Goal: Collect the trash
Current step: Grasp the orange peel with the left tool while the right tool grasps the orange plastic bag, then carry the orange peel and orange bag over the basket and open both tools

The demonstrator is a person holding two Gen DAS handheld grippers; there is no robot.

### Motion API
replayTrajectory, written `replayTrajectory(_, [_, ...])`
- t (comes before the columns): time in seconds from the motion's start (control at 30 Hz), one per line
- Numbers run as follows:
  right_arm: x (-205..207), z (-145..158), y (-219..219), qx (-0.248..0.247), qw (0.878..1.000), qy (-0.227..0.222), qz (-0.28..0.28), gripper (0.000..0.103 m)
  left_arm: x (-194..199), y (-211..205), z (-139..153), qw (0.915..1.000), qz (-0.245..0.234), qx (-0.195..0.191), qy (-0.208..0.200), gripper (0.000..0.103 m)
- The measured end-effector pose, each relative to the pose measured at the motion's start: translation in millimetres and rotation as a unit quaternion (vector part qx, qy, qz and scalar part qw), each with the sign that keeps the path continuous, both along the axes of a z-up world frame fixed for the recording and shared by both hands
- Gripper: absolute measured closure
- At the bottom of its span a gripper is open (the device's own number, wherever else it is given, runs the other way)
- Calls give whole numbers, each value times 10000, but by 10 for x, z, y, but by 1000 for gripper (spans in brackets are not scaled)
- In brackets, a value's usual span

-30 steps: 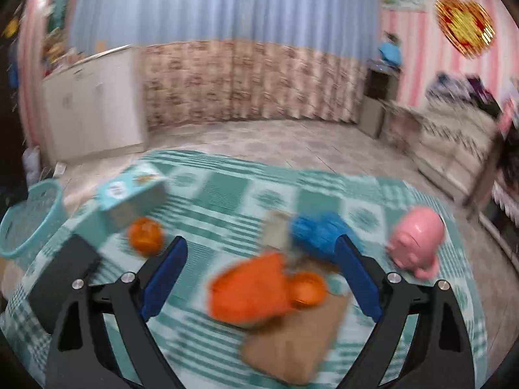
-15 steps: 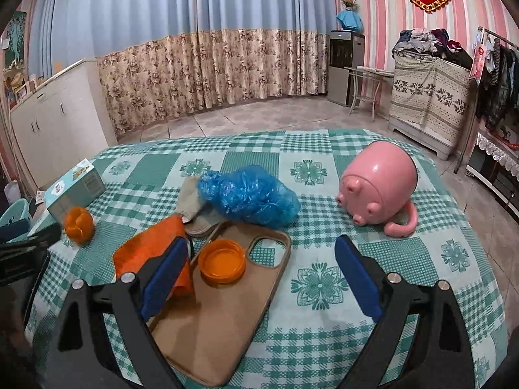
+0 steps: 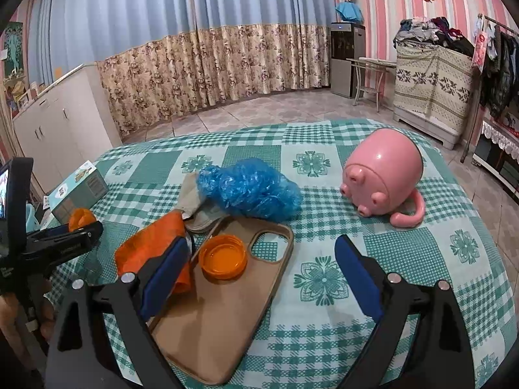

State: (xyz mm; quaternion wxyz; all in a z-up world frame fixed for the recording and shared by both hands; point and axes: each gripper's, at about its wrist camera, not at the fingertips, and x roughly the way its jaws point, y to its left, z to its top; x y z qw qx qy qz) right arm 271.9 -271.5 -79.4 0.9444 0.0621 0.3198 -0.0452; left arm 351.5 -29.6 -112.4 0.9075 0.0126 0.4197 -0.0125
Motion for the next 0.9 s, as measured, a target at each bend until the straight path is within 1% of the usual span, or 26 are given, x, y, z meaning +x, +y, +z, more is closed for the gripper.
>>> replayTrajectory(0.2, [34,-23,239,-172,9992,56,359,13,-132,65,48,9999,-112,-106,-37,58])
replayTrajectory(0.27, [43,-22,321,-231,9985,64,498,15,-169,93,69,9999,-120,-86,-81,58])
replayTrajectory(0.3, [54,-25,365,-268,9979,78,582,18,-180,108,76,9998,-123,-95,-90,58])
replayTrajectory(0.33, [72,-36,411,-318,9971,122,682,29,-190,124,75,9998,-128,-112,-91,58])
replayTrajectory(0.37, [85,-43,435,-347,9965,163,748,43,-197,138,70,9998,-145,-124,-84,58])
replayTrajectory(0.47, [118,-69,466,-123,9947,263,986,61,-217,141,74,9998,-175,-77,-102,58])
replayTrajectory(0.5, [119,-74,463,-22,9942,282,1038,64,-227,135,90,9997,-186,-46,-127,58])
replayTrajectory(0.53, [115,-79,457,75,9937,289,1084,71,-237,136,100,9997,-194,-38,-143,58])
replayTrajectory(0.57, [117,-81,458,157,9932,288,1118,81,-250,144,116,9996,-210,-56,-162,58])
replayTrajectory(0.67, [86,-53,467,197,9936,164,1102,99,-264,198,164,9996,-199,-150,-157,60])
replayTrajectory(0.8, [1,38,426,208,9952,-85,955,100,-315,305,328,9992,-202,-244,-262,63])
replayTrajectory(0.9, [-26,169,398,325,9956,-279,832,100,-378,445,493,9983,-190,-410,-371,63])
